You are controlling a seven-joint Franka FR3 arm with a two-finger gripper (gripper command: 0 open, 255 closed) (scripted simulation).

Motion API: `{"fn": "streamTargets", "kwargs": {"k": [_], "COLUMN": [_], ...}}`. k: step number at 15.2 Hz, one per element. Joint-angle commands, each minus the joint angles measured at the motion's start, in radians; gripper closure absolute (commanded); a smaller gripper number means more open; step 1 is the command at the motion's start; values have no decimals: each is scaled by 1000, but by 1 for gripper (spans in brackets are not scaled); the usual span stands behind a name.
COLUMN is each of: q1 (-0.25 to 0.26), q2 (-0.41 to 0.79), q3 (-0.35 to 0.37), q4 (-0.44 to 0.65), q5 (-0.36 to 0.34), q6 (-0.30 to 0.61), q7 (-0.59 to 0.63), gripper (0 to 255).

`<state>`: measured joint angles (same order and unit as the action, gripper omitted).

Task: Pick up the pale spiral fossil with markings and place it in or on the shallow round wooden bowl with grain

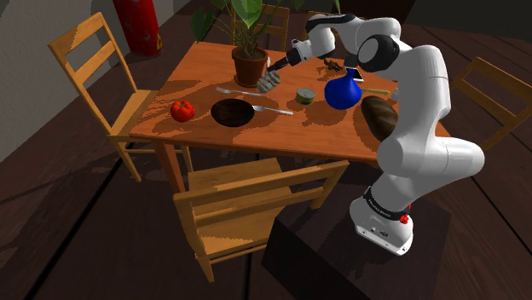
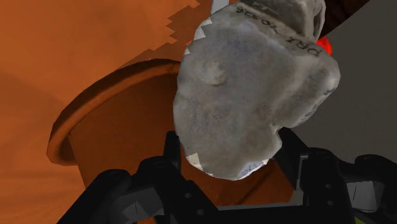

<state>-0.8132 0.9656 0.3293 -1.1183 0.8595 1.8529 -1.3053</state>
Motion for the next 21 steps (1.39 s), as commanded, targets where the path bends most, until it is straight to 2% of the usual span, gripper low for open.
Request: {"fn": "streamTargets", "kwargs": {"k": [1, 12, 16, 21], "q1": [-1, -7, -5, 11], "q2": [-17, -81, -237, -382], "q3": [2, 7, 36, 80], "q4": [-4, 10, -249, -482], "q5": [1, -1, 58, 136], "q6": [-6, -49, 59, 167], "q7": [11, 77, 16, -35], "gripper": [255, 255, 255, 255]}}
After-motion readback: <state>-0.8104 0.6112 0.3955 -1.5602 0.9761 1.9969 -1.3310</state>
